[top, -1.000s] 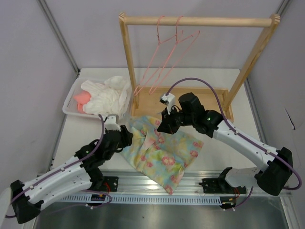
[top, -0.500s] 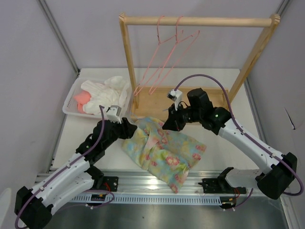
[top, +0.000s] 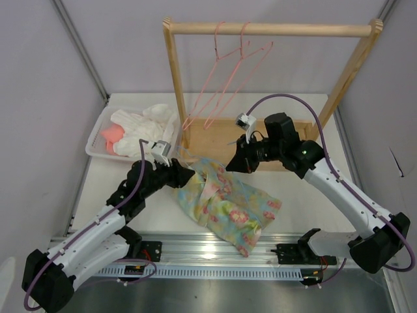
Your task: Place the skirt on the hanger
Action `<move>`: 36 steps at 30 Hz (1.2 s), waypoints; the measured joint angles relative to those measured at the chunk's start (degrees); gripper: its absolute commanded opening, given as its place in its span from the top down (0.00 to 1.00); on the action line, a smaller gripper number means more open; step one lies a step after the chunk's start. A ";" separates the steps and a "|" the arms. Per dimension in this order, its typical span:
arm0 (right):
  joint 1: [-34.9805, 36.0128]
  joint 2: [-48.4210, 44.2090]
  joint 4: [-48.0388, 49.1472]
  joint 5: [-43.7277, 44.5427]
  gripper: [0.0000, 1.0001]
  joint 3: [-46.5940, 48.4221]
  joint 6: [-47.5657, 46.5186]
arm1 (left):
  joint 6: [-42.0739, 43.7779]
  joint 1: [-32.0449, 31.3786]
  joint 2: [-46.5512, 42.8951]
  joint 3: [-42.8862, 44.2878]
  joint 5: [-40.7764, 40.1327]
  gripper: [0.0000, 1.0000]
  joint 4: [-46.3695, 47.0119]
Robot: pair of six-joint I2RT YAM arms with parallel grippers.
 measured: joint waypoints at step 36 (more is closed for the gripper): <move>-0.98 -8.83 1.22 0.00 1.00 -6.19 1.75 | -3.74 0.15 -5.49 10.01 -24.76 0.99 -18.40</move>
